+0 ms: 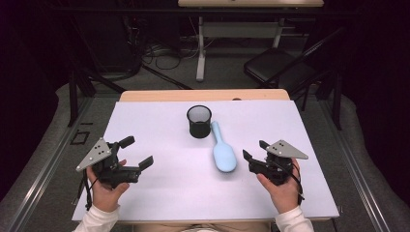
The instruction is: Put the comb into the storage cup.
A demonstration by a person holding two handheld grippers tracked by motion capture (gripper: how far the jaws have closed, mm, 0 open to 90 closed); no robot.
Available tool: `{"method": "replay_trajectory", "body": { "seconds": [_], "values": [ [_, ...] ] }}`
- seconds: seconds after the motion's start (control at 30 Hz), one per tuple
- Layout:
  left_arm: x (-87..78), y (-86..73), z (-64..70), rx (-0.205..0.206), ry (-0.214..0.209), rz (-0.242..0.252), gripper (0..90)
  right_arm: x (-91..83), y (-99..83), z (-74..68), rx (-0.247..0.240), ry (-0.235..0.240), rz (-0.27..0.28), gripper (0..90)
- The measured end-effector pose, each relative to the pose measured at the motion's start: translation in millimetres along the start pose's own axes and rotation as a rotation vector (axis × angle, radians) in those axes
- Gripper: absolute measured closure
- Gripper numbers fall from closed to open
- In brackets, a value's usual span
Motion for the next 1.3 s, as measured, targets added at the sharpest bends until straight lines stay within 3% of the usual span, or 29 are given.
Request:
{"method": "replay_trajectory", "body": {
  "seconds": [0.3, 0.67, 0.8, 1.3],
  "values": [
    [0.1, -3.2, -6.8, 0.000, 0.034, -0.025, 2.4, 14.1, 12.3, -0.3, -0.002, 0.050, -0.053, 32.4],
    [1.9, -4.4, -5.6, 0.007, 0.035, -0.034, 2.4, 30.9, 30.0, 9.1, 0.017, 0.113, -0.141, 31.3],
    [2.3, -4.6, -4.9, 0.008, 0.031, -0.034, 2.4, 36.9, 35.4, 12.5, -0.012, 0.109, -0.178, 31.3],
    [2.7, -4.7, -3.9, 0.006, 0.025, -0.035, 2.4, 65.1, 54.1, 22.4, 0.055, 0.179, -0.273, 38.9]
  ]
}}
Point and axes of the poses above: each handheld gripper's, and its own axes: x roughly forward along the jaws, y roughly out of its top, z roughly to its right, the point moved 9 cm from there along x, roughly forward along the jaws, and after that the axes turned 10 degrees about -x, right-handed, at the moved point
